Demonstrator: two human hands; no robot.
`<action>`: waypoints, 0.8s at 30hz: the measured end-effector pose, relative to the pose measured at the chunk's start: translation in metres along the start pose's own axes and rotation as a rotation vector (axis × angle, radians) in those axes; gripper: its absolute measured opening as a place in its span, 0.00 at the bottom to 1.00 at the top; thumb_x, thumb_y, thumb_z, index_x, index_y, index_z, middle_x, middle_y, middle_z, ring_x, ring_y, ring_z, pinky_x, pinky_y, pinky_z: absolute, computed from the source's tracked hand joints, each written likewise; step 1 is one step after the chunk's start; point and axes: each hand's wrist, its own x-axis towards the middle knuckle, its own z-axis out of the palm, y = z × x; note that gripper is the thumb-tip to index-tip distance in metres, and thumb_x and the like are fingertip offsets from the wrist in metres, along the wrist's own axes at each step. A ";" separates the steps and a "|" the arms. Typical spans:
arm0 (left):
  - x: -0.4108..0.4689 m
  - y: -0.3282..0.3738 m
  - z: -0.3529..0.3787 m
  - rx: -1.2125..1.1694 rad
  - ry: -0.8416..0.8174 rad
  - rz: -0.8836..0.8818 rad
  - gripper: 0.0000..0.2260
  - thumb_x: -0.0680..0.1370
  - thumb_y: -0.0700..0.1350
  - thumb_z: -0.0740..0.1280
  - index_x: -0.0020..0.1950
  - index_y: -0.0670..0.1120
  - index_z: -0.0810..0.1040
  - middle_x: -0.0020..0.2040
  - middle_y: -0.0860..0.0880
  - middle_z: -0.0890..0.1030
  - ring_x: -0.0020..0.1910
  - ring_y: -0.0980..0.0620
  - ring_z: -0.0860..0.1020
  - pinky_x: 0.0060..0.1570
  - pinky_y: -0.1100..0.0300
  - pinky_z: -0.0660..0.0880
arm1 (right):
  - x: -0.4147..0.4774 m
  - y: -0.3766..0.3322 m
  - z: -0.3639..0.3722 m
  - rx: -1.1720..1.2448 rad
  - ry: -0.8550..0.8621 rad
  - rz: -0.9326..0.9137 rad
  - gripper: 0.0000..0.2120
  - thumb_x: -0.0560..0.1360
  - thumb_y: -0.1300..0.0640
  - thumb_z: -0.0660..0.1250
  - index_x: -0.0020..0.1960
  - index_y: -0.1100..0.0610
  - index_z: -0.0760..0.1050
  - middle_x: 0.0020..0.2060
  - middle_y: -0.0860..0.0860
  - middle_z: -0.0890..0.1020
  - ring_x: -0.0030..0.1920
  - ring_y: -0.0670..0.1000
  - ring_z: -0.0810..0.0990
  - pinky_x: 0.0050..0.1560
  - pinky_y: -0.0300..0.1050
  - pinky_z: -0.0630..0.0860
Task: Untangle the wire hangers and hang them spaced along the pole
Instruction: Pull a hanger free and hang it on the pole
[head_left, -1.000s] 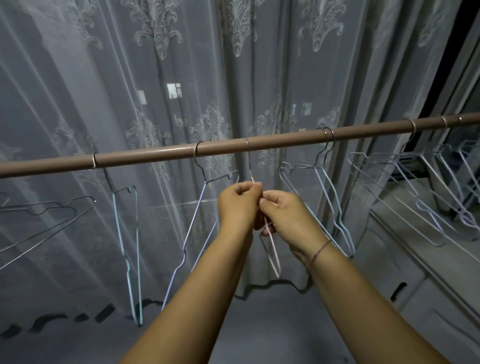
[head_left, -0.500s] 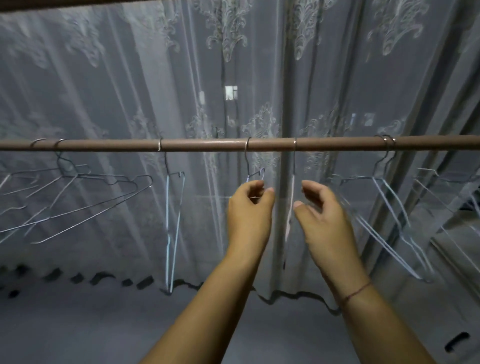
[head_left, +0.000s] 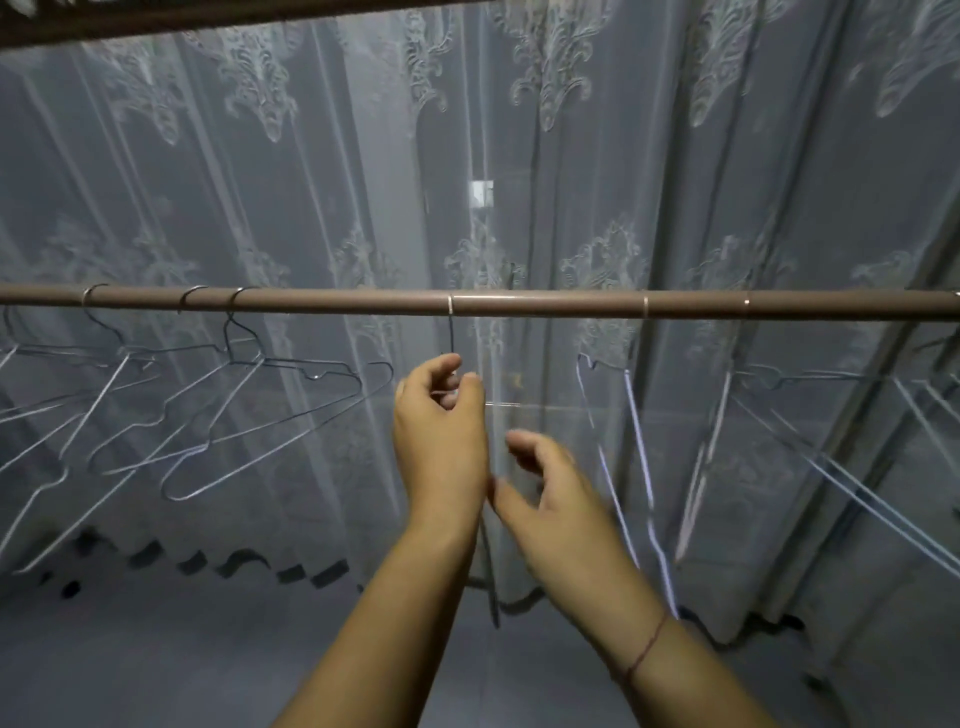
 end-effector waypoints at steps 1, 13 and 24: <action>0.009 -0.004 -0.007 0.011 -0.008 -0.025 0.09 0.76 0.44 0.65 0.55 0.51 0.77 0.52 0.49 0.78 0.42 0.59 0.76 0.38 0.73 0.72 | 0.001 0.000 0.014 -0.034 0.007 0.038 0.23 0.75 0.53 0.64 0.69 0.48 0.63 0.66 0.43 0.68 0.67 0.42 0.66 0.65 0.37 0.64; 0.071 -0.039 -0.034 -0.034 -0.536 -0.332 0.08 0.76 0.39 0.64 0.52 0.37 0.79 0.37 0.47 0.80 0.34 0.54 0.75 0.32 0.69 0.73 | 0.030 -0.002 0.096 0.138 0.355 0.162 0.13 0.74 0.59 0.59 0.44 0.40 0.72 0.33 0.47 0.77 0.34 0.50 0.75 0.40 0.51 0.73; 0.118 -0.051 -0.010 0.056 -0.540 -0.347 0.05 0.72 0.33 0.65 0.41 0.40 0.79 0.33 0.44 0.77 0.29 0.51 0.70 0.30 0.63 0.66 | 0.085 0.001 0.082 0.090 0.349 0.187 0.09 0.75 0.58 0.60 0.51 0.52 0.77 0.43 0.52 0.81 0.44 0.51 0.79 0.50 0.48 0.76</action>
